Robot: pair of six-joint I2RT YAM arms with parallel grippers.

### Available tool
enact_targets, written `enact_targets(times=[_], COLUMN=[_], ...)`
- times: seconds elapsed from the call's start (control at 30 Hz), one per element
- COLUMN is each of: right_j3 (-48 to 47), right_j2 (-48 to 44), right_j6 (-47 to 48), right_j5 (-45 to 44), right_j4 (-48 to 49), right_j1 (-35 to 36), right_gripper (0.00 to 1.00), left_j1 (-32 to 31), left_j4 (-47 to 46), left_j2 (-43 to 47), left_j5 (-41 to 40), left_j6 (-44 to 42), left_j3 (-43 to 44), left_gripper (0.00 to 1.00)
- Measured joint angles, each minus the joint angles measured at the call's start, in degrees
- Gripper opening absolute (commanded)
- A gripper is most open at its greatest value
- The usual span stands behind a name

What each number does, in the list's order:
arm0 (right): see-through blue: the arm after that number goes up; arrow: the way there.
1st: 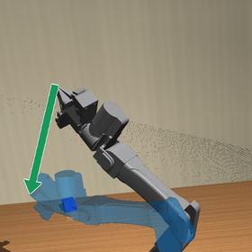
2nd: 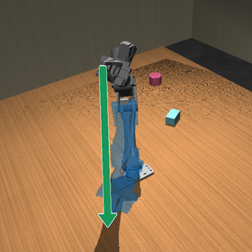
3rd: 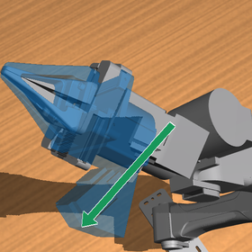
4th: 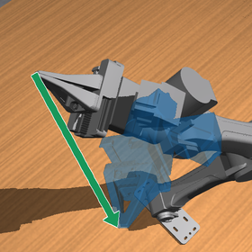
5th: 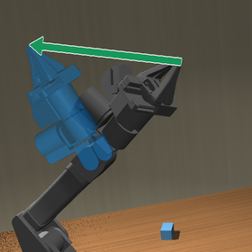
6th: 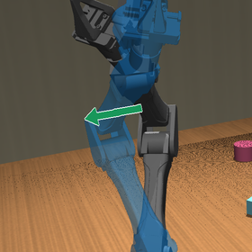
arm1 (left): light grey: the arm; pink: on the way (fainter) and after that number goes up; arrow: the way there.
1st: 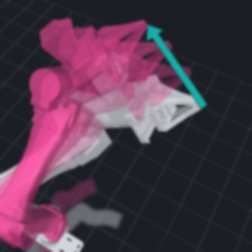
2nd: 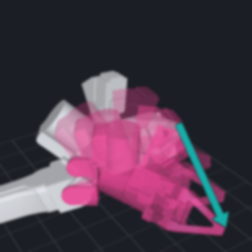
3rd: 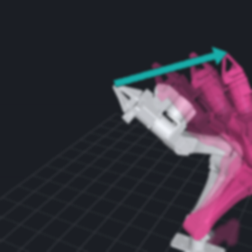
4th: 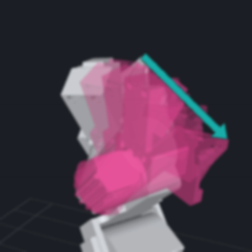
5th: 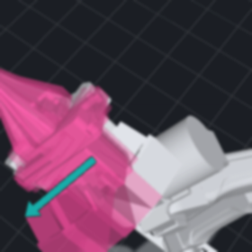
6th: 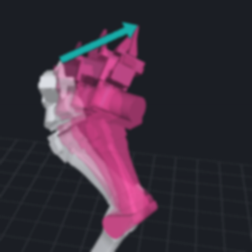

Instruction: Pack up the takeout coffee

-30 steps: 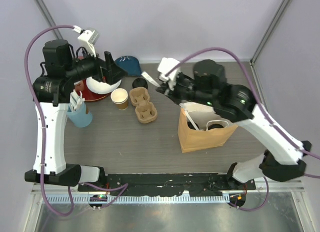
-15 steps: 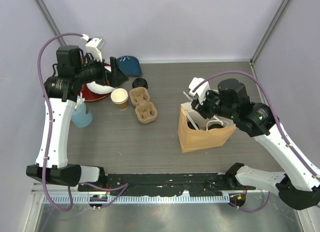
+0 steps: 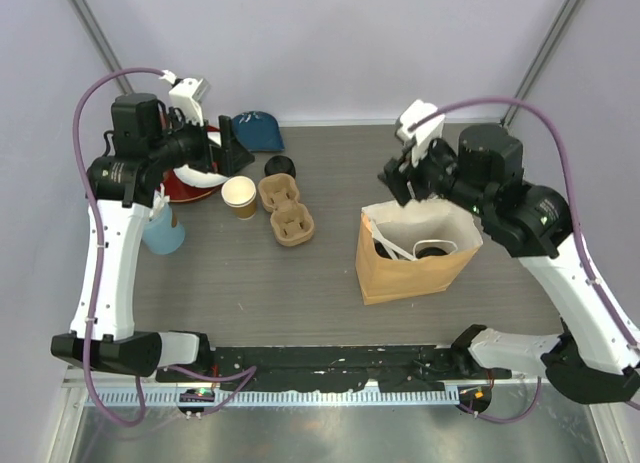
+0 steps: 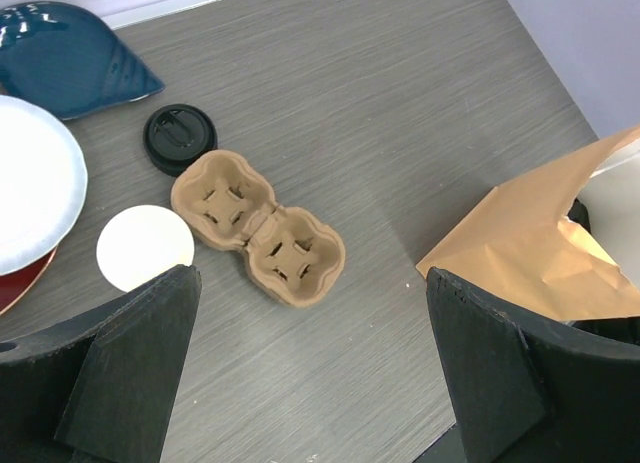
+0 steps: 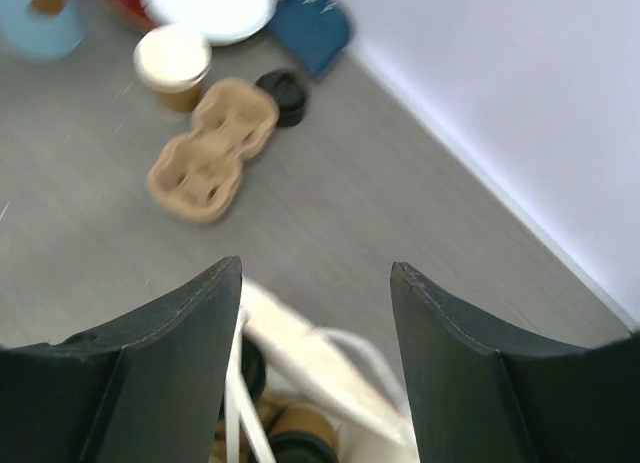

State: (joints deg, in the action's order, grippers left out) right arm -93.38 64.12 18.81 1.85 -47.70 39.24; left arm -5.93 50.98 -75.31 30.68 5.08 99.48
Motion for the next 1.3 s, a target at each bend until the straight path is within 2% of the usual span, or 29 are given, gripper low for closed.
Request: enact_targets(times=[0.13,0.23,0.33,0.4,0.47,0.53,0.63,0.73,0.83,1.0,1.1,1.3], right_j3=[-9.99,-12.66,-10.78,-5.22,0.22,6.95,18.99,30.47,39.28,56.83,62.99,68.06], right_j2=[6.99,10.69,12.2,11.85,11.61,11.19,8.92,4.9,0.59,-9.35,-12.28,-15.17], right_j6=[-5.25,-9.29,-13.81,-18.43,-21.79,-25.14,-28.89,-31.34,-32.48,-33.16,-33.9,-35.19], right_j5=[-7.54,-11.32,-11.17,-8.66,-7.76,-5.4,-1.73,-1.25,-1.46,-2.25,-2.82,-3.72], right_j4=[3.91,7.37,9.11,12.17,13.68,15.17,18.78,21.22,25.79,37.79,42.16,50.1], right_j1=[-5.77,-15.15,-26.71,-37.35,-44.83,-51.43,-57.72,-60.98,-61.16,-60.96,-60.96,-60.96], right_gripper=[0.67,0.66,0.66,0.66,0.66,0.66,0.66,0.65,0.65,0.64,0.64,0.63], left_j1=[0.0,0.0,0.0,0.0,0.0,0.0,0.0,0.0,0.0,-0.02,0.0,0.0], left_j4=[-0.59,-1.92,-3.65,-5.35,-6.47,-8.28,-12.61,-19.69,-25.2,-30.95,-33.0,-41.09], left_j2=[1.27,3.65,6.88,9.84,12.24,15.08,19.52,26.29,32.76,38.8,40.24,42.36], left_j5=[-3.04,-7.43,-12.09,-16.04,-19.04,-22.18,-25.9,-29.62,-31.3,-33.92,-36.57,-41.68], left_j6=[0.11,0.33,0.5,0.52,0.48,0.11,-2.75,-7.39,-10.84,-10.88,-8.48,-3.37], left_j3=[-1.51,-5.07,-10.38,-15.39,-19.63,-25.18,-34.21,-46.12,-57.07,-69.2,-73.46,-82.29], left_gripper=[1.0,1.0,1.0,1.0,1.0,1.0,1.0,1.0,1.0,1.0,1.0,1.0])
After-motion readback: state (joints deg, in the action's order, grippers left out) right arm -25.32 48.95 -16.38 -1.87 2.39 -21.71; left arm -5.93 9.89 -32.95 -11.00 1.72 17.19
